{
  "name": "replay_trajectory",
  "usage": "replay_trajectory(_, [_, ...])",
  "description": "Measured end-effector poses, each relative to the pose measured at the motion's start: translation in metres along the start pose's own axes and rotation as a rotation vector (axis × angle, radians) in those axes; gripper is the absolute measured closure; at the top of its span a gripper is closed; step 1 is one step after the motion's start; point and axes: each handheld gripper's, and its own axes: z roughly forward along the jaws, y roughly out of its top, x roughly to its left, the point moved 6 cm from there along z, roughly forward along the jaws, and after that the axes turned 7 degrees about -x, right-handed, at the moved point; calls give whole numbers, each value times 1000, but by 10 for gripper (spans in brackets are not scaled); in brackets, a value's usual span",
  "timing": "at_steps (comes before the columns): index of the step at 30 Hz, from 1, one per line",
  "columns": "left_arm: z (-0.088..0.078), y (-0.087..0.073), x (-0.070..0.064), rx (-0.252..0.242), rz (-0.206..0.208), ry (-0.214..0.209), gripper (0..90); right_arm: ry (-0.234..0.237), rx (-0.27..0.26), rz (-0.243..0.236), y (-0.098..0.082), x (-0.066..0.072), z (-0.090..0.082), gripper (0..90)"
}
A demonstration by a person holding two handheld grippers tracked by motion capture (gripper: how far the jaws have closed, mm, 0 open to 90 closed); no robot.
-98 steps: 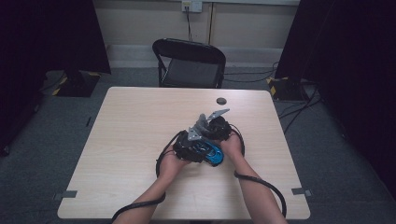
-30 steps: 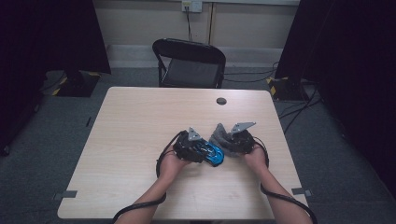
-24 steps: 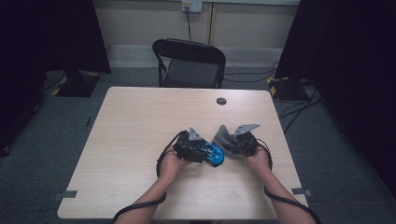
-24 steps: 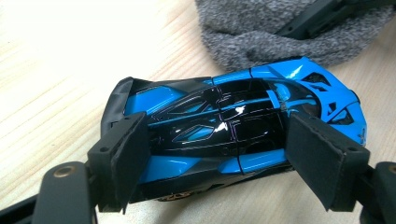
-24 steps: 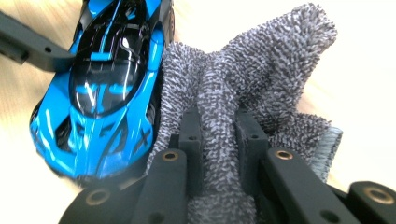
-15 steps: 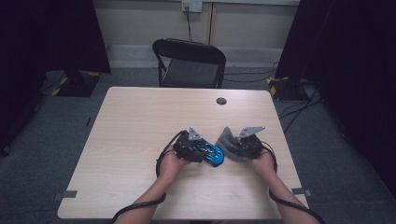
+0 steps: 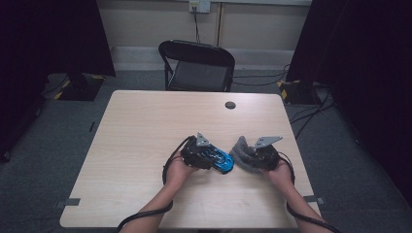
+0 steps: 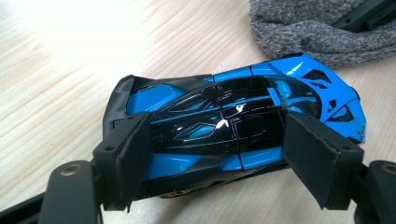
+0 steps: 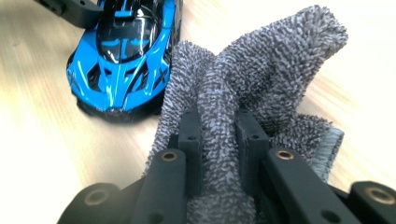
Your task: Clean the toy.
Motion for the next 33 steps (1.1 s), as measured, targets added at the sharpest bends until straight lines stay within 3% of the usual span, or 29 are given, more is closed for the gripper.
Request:
replay_trajectory(17, [-1, 0, 2, 4, -1, 3, 246, 42, 1, -1, -7, 7, -20, 758])
replay_trajectory(21, [-1, -1, 1, 3, -2, 4, 247, 59, -39, 26, 3, 4, -28, 758])
replay_trajectory(26, [-1, 0, 1, 4, -1, 4, 247, 36, -59, 29, 20, -6, -31, 758])
replay_trajectory(30, [-1, -1, 2, 3, -2, 3, 247, 9, -69, 61, 33, -17, -24, 759])
replay_trajectory(33, [-1, 0, 1, 5, -2, 3, 247, -36, -82, 94, 50, -28, -8, 760])
